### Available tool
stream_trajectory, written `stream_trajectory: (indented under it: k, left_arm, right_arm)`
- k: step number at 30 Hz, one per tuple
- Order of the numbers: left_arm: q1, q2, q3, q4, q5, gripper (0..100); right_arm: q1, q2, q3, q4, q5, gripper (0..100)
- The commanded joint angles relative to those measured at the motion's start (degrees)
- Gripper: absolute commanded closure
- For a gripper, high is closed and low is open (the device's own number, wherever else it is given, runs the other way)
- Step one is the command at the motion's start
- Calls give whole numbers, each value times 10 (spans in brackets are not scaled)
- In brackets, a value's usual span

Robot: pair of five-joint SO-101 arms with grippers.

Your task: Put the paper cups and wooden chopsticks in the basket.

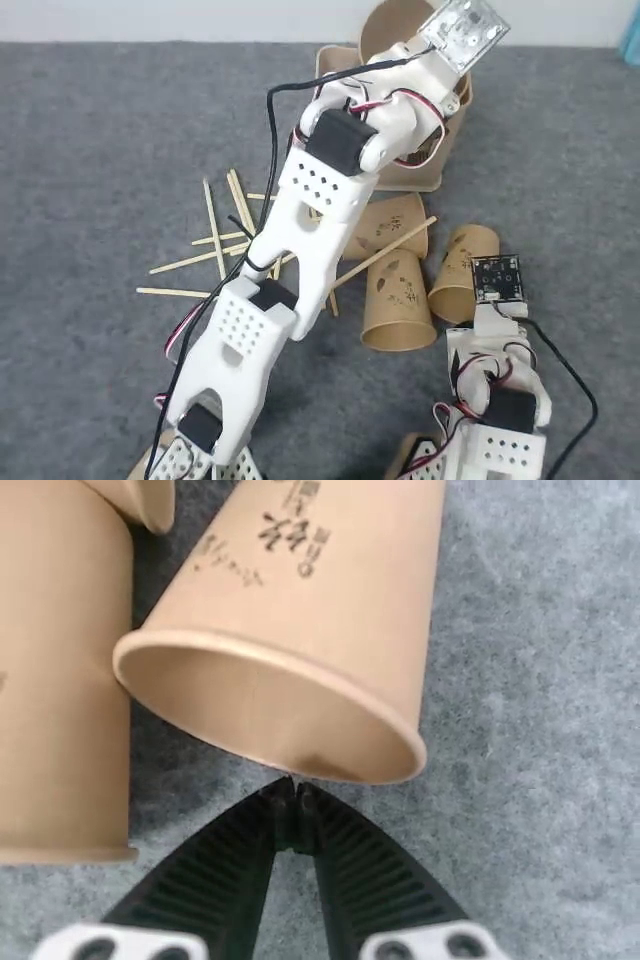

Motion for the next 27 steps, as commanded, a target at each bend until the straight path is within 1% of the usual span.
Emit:
stream_trajectory:
  k: [1, 3, 4, 15, 19, 24, 27]
  left_arm:
    - [11, -4, -18, -14, -7, 846]
    - [11, -4, -17, -13, -6, 791]
    - [10, -3, -17, -13, -6, 780]
    - [6, -10, -23, -17, -6, 780]
    - [5, -4, -52, -13, -6, 780]
    - [-20, 7, -45, -18, -7, 852]
    - [-32, 35, -44, -43, -7, 883]
  right_arm:
    - [3, -7, -2, 3, 11, 990]
    - [3, -7, -2, 3, 11, 990]
    - [3, -7, -2, 4, 11, 990]
    - [3, -7, -2, 4, 11, 990]
    - [3, -7, -2, 5, 11, 990]
    - [3, -7, -2, 5, 11, 991]
    - [3, -7, -2, 5, 11, 991]
